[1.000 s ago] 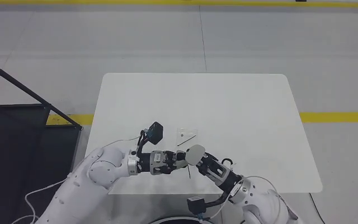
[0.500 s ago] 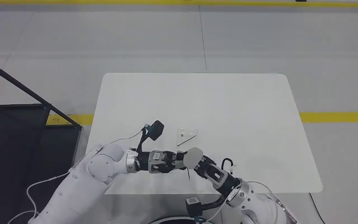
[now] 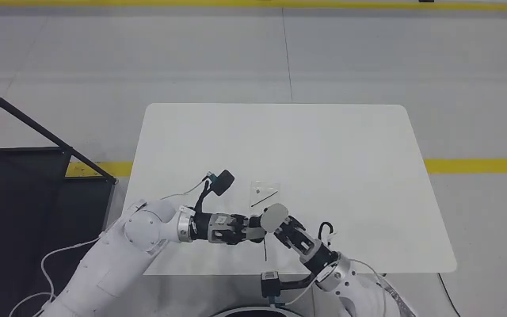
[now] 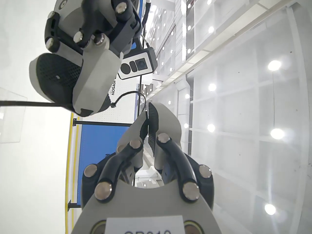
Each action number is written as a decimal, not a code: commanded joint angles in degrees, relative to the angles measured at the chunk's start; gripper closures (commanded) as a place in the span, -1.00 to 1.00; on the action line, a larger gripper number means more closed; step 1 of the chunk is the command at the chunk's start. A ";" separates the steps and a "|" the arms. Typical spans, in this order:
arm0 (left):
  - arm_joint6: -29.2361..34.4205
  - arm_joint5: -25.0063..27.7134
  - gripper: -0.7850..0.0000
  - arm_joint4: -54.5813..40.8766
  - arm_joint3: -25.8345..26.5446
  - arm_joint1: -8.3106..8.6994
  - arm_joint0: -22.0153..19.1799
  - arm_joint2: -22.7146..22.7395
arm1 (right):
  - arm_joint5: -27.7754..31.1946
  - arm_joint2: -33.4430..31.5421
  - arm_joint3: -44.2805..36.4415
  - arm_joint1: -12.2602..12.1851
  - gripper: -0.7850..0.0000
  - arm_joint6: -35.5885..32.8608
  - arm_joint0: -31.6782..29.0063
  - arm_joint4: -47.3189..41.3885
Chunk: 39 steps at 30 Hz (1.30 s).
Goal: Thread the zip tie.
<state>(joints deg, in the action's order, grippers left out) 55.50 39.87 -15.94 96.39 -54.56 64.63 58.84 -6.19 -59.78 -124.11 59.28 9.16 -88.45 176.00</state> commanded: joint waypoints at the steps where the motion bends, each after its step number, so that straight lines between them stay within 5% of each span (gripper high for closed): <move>1: 0.30 -0.07 1.00 -0.12 -0.16 -0.01 -0.13 0.00 | 0.25 0.40 -0.05 -0.23 1.00 -0.74 0.33 0.01; 23: 1.09 -0.88 1.00 -0.24 -0.08 -0.03 0.10 0.63 | 5.16 1.31 -1.55 -4.10 1.00 -8.12 1.22 0.01; 30: 1.51 -1.13 1.00 -0.25 0.01 -0.02 0.17 0.78 | 10.25 5.06 -2.34 -6.23 1.00 -12.19 4.60 0.01; 39: 1.71 -1.12 1.00 -0.51 -0.39 -0.07 0.12 0.91 | 8.59 9.44 -1.96 -8.64 1.00 -13.74 8.02 0.01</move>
<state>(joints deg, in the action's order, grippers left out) 57.25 38.71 -16.43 96.05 -54.62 64.76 59.74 2.70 -50.62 -126.19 50.88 -4.49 -80.68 176.00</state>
